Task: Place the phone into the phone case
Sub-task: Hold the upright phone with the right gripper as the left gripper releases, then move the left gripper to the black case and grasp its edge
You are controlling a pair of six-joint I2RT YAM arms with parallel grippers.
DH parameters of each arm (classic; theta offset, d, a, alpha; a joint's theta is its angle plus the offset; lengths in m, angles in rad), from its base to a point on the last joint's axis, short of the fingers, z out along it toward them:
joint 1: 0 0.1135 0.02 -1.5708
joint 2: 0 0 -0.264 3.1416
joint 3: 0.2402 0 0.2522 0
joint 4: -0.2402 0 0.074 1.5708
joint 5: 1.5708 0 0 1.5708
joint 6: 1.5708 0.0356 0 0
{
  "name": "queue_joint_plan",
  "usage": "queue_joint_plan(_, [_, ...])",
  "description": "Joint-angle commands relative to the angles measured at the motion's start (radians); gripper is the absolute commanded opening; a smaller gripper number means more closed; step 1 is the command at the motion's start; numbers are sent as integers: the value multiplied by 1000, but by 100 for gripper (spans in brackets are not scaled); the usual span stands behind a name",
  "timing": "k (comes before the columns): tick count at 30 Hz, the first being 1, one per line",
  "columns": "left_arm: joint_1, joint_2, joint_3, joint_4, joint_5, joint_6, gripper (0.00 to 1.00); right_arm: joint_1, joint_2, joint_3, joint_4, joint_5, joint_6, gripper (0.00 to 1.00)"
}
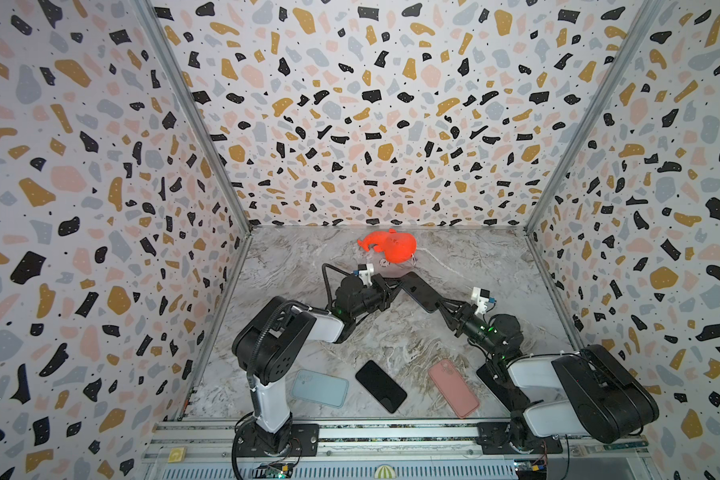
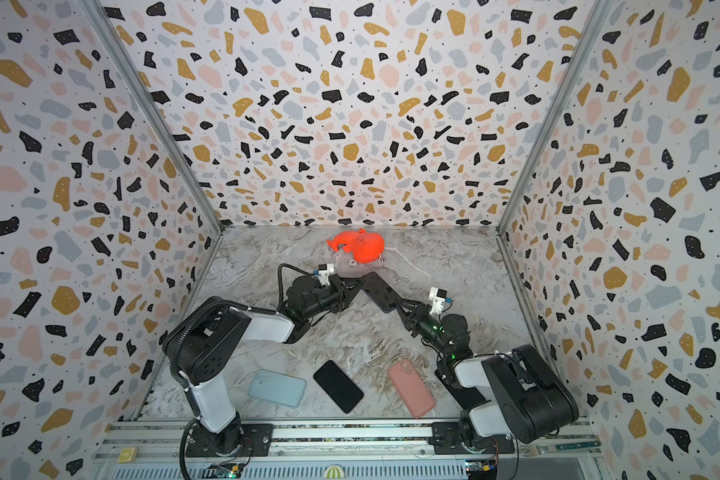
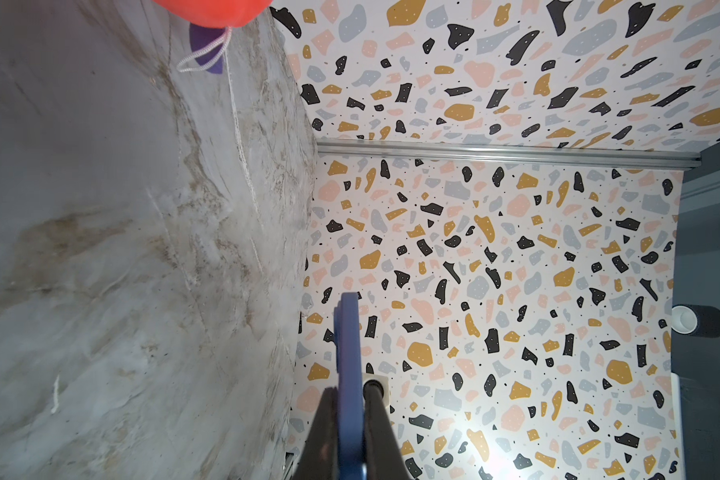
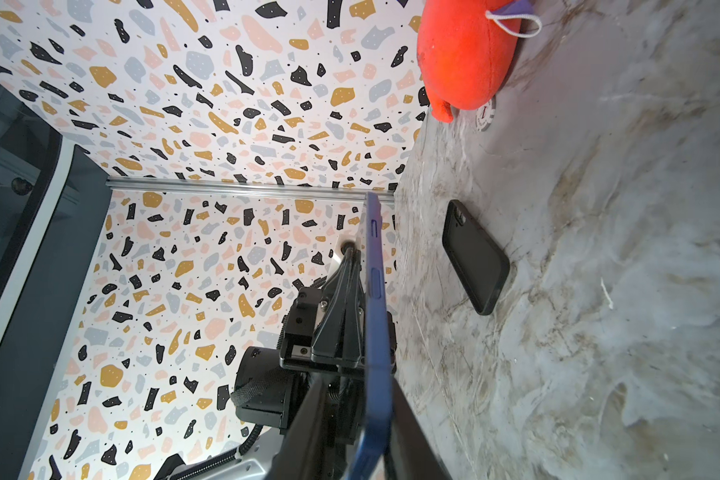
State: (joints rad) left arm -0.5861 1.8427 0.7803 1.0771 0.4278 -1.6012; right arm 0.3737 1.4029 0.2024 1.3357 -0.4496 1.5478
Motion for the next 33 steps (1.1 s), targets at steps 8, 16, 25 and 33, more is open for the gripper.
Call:
queue_joint_plan(8, [-14,-45,10,68,4,13,0,16,18,46,76,-12,20,22])
queue_joint_plan(16, [-14,-52,15,30,11,41,0,17,4,52,47,-6,6,13])
queue_joint_plan(25, [-10,-93,54,-203,22,229,30,9,-11,77,2,-25,-16,4])
queue_joint_plan(33, [71,-106,260,-857,-71,703,60,-30,-32,86,-102,-79,-81,2])
